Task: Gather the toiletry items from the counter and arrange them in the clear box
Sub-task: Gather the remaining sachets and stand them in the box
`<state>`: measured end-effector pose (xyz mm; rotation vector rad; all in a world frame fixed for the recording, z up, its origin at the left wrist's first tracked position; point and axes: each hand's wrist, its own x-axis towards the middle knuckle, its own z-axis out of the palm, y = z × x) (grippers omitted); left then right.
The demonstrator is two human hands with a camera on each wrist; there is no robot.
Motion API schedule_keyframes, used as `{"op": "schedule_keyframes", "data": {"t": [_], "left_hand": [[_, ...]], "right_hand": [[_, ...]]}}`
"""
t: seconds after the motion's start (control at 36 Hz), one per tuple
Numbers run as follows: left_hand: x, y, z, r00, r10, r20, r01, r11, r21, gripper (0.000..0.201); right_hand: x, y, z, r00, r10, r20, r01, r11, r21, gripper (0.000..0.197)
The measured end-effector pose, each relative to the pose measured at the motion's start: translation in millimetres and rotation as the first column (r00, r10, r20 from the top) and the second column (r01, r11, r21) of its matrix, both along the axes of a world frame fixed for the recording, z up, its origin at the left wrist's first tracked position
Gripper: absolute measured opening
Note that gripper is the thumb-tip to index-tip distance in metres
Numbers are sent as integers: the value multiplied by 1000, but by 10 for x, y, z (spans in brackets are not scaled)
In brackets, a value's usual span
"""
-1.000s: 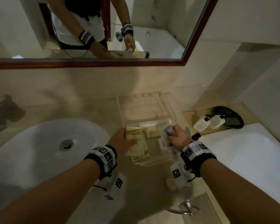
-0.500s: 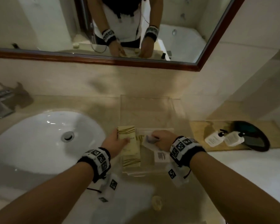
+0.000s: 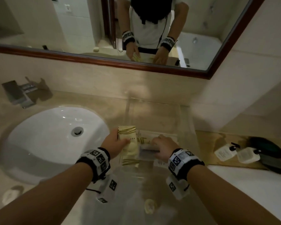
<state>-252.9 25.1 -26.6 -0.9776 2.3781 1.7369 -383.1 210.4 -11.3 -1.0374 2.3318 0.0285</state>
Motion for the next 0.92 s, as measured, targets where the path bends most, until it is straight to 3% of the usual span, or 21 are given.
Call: {"op": "schedule_keyframes", "data": {"t": [0.08,0.19,0.33,0.42,0.47,0.53,0.64,0.72,0.75,0.81,0.86,0.92], "left_hand": [[-31,57,-18,999,-38,5,38,999,3,41],[-32,157,2,998,-64,18,64,998,3,39],[3,175,47,993,-109,42,109,994,1,33],[21,175,70,992,-112,51,112,994,7,33],[43,172,57,991,-117,58,115,993,29,35],[55,167,4,991,-125,48,122,991,60,43],[25,92,-306,990,-137,-16,138,983,122,71],[9,29,-440,993,-119,1,118,981,156,79],[-15,7,-500,994,-106,3,104,982,156,79],[17,42,-263,991,-119,55,111,985,131,73],[59,108,75,974,-193,117,183,979,95,45],[72,76,102,949,-242,203,235,970,58,28]], "right_hand": [[79,22,-77,998,56,-25,-53,994,92,49],[152,82,-151,992,51,-114,-40,994,99,39],[165,202,-178,989,-34,-145,41,998,44,26],[159,172,-151,990,-104,-98,96,993,-74,22],[193,87,-92,983,-184,5,181,961,-207,20],[269,-26,14,935,-285,212,338,898,-282,29],[461,-243,152,767,-296,570,530,793,-302,25],[513,-320,140,677,-343,651,632,724,-276,26],[513,-340,137,677,-360,642,637,723,-267,28],[504,-366,127,673,-385,632,637,735,-231,30],[490,-388,85,696,-409,591,613,766,-192,28],[484,-409,39,738,-430,520,572,807,-145,29]]}}
